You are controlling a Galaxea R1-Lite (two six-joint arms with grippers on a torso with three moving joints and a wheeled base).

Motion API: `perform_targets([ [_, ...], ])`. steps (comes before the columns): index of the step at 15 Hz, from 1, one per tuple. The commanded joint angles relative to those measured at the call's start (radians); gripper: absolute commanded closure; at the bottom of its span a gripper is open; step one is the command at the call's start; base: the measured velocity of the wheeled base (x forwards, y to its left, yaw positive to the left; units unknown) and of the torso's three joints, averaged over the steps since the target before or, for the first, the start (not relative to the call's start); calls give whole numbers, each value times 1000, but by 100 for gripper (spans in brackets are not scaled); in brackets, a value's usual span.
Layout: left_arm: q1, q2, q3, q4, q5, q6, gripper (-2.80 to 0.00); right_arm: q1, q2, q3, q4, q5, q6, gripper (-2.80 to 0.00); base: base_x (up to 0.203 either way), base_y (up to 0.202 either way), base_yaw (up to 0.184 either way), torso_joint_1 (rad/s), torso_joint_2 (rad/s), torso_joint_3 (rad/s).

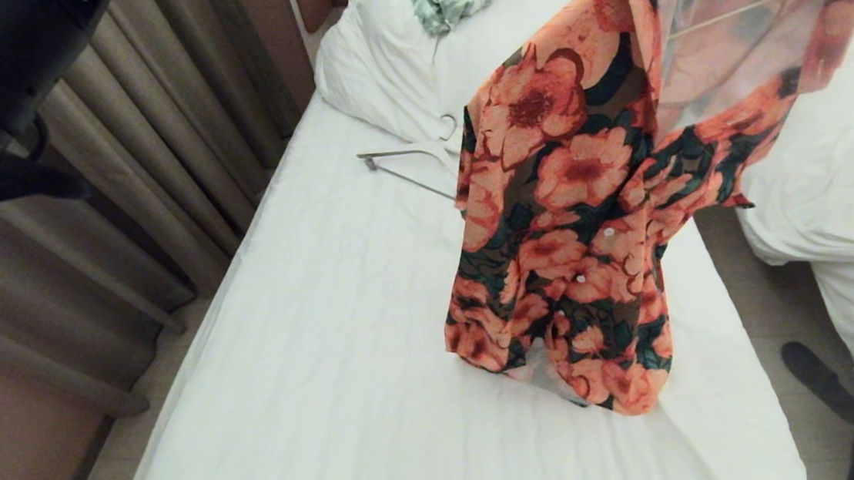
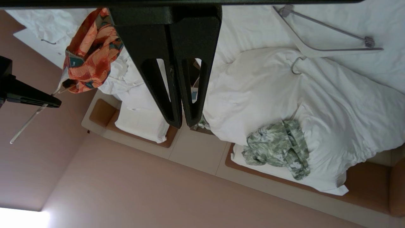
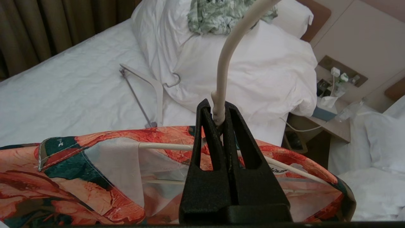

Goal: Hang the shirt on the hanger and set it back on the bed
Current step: Take the clothes hanger out of the clothes

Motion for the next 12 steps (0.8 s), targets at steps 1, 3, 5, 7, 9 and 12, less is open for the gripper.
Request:
perform_targets([
  [1,3,0,-1,-4,0,-7,0,0,8,-6,1,-1,-9,0,0,0,0,147,-325,-192],
  [3,3,1,-1,0,-1,-7,0,-5,8,-6,1,-1,-9,0,0,0,0,152,-329,-180],
  [5,-3,-2,-6,69,-2,-6,0,-20,11,-6,1,-1,-9,0,0,0,0,147,-320,-179],
  [7,-29,6,-17,173,-6,-4,0,-32,11,0,3,4,-4,0,0,0,0,151,-335,-188],
  [9,-34,64,-13,238,-41,19,0,-44,8,5,4,8,-1,0,0,0,0,15,-34,-17],
  [12,-34,137,38,237,-108,123,0,-70,9,17,24,11,2,0,0,0,0,0,0,0],
])
